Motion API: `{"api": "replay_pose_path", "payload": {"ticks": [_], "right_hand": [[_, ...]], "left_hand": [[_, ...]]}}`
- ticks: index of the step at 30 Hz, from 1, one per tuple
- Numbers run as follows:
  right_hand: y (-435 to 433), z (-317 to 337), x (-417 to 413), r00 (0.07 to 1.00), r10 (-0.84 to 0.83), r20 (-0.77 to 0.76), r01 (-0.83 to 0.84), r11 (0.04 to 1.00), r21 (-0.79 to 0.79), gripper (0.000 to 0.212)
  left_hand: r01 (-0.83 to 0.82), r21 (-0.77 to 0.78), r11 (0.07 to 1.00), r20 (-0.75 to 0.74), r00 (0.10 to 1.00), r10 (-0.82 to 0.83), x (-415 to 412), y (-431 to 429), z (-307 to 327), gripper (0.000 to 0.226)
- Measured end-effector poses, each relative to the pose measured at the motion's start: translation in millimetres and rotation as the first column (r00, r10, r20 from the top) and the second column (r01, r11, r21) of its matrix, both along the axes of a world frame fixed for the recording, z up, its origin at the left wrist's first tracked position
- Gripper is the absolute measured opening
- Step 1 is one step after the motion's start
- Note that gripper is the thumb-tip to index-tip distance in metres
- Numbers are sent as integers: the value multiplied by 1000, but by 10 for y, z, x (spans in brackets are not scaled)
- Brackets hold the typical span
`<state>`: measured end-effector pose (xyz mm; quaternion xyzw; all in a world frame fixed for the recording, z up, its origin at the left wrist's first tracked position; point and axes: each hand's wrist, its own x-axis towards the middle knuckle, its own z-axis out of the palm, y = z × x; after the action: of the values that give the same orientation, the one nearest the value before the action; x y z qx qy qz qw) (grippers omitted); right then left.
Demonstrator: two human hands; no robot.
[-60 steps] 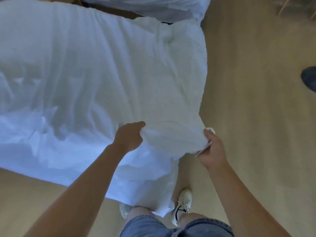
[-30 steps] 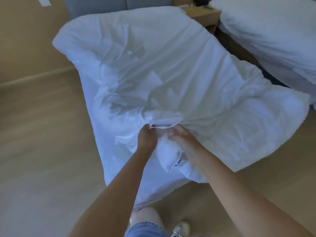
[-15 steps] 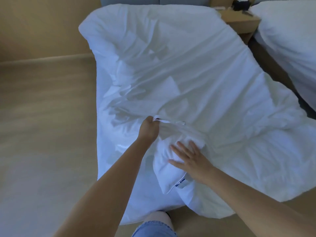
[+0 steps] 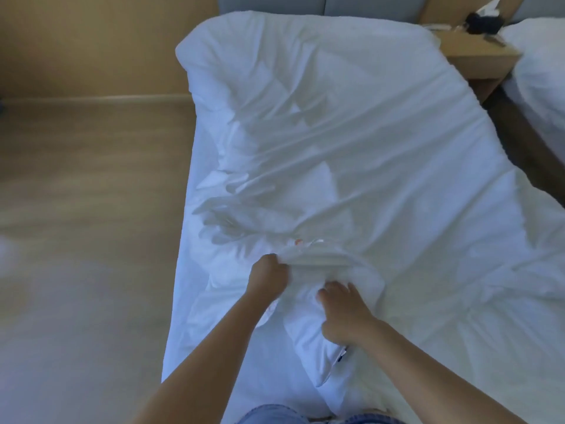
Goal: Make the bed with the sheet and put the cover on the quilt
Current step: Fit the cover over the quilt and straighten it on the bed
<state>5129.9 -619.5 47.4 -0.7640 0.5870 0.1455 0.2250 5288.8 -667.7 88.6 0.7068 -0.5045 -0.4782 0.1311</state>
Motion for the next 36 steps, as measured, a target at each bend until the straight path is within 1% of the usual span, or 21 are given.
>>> {"api": "replay_pose_path", "payload": {"ticks": [1, 3, 5, 6, 7, 9, 11, 13, 14, 15, 16, 18, 21, 23, 25, 27, 31, 32, 33, 34, 36], "right_hand": [[-55, 101, 120, 980, -50, 193, 48, 999, 12, 55], [-180, 348, 291, 804, -201, 560, 197, 978, 68, 54], [-316, 605, 335, 629, -256, 734, 313, 948, 62, 21], [-427, 701, 325, 578, -256, 775, 371, 928, 29, 16], [-561, 772, 308, 553, -277, 786, 445, 895, 2, 27], [-776, 895, 271, 419, -290, 861, 533, 846, 25, 34], [-932, 963, 143, 202, -462, 864, 569, 773, 280, 30], [-1093, 982, -52, -84, -593, 801, 495, 672, 550, 21], [-1151, 992, -162, -192, -624, 757, 441, 635, 635, 23], [-1201, 1006, -253, -238, -644, 726, 408, 612, 677, 30], [-1239, 1044, -334, -250, -662, 706, 387, 600, 700, 37], [-1284, 1072, -448, -252, -688, 680, 408, 561, 720, 39], [-1292, 1029, -552, -285, -722, 630, 419, 497, 760, 40], [-1234, 948, -607, -280, -747, 604, 438, 460, 772, 49], [-1083, 943, -637, -203, -767, 608, 425, 491, 761, 56], [-922, 968, -659, -81, -773, 629, 339, 572, 747, 59], [-681, 1073, -656, 336, -697, 634, 226, 713, 664, 35], [-672, 1073, -653, 384, -681, 623, 261, 728, 634, 31], [-683, 1068, -655, 362, -685, 632, 299, 727, 618, 25], [-702, 1062, -665, 284, -700, 656, 328, 713, 620, 17], [-780, 1032, -705, 1, -724, 690, 353, 645, 677, 12]], "left_hand": [[-49, -54, 997, -102, 994, 43, -106, -55, 146, 23], [-99, -136, 986, -252, 966, 62, -300, -207, 495, 18], [-51, -182, 982, -322, 947, -11, -482, -345, 850, 12], [-8, -204, 979, -303, 951, -55, -562, -420, 981, 14], [15, -225, 974, -277, 958, -79, -625, -497, 1056, 17], [25, -269, 963, -269, 958, -100, -705, -634, 1138, 18], [64, -324, 944, -249, 957, -150, -700, -710, 1181, 13], [94, -301, 949, -286, 940, -184, -613, -783, 1079, 39], [85, -248, 965, -326, 931, -166, -565, -773, 993, 47], [92, -188, 978, -348, 925, -154, -544, -764, 898, 50], [106, -148, 983, -341, 928, -152, -550, -749, 816, 46], [128, -160, 979, -262, 951, -167, -647, -711, 684, 20], [67, -294, 953, -172, 978, -122, -883, -720, 645, 37], [6, -362, 932, -189, 979, -80, -1007, -769, 676, 36], [-67, -385, 920, -247, 968, -32, -1088, -881, 718, 36], [-61, -398, 915, -214, 976, -28, -1153, -1007, 744, 36], [-132, -389, 912, -191, 980, 60, -1243, -1215, 832, 40], [-164, -363, 917, -206, 974, 93, -1245, -1252, 855, 40], [-188, -345, 920, -217, 969, 116, -1237, -1281, 883, 38], [-194, -330, 924, -224, 967, 123, -1219, -1297, 903, 37], [-150, -323, 934, -196, 977, 88, -1167, -1278, 930, 35]]}}
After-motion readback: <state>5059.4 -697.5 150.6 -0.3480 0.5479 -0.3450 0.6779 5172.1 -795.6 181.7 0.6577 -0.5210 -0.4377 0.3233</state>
